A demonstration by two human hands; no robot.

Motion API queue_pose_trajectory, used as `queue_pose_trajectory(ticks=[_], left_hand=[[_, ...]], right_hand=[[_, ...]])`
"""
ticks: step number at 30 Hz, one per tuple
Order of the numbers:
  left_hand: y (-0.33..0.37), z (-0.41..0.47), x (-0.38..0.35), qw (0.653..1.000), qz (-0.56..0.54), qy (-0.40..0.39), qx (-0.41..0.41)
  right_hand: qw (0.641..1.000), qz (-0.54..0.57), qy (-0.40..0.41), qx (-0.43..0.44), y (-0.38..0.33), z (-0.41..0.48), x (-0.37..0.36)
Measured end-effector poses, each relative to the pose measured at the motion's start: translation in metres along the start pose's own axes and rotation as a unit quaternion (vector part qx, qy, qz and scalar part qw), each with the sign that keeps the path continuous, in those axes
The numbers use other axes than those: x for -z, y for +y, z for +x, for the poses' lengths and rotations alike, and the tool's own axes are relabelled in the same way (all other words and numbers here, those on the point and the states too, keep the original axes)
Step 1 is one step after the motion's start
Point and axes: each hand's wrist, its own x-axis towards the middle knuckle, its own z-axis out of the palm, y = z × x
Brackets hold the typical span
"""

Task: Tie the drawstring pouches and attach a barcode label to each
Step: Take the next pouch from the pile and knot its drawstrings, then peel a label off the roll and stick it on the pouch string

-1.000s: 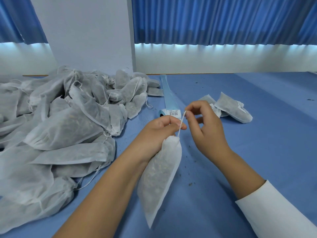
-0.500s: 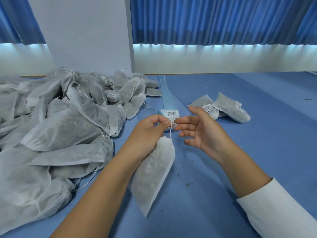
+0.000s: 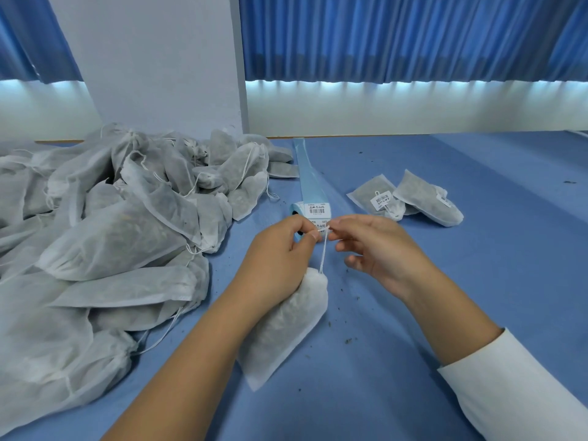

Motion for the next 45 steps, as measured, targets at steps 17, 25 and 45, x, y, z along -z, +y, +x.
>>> queue_pose_trajectory(ticks=[17, 25, 45], left_hand=[[0.011, -0.001, -0.007, 0.992, -0.106, 0.006, 0.063], [0.007, 0.003, 0.025, 0.948, -0.183, -0.172, 0.196], [-0.011, 0.019, 0.026, 0.945, -0.224, 0.109, 0.213]], right_hand=[[0.885, -0.252, 0.185, 0.344, 0.013, 0.006, -0.004], [0.915, -0.158, 0.210, 0.307, 0.006, 0.002, -0.004], [0.843, -0.279, 0.051, 0.456, 0.029, -0.008, -0.032]])
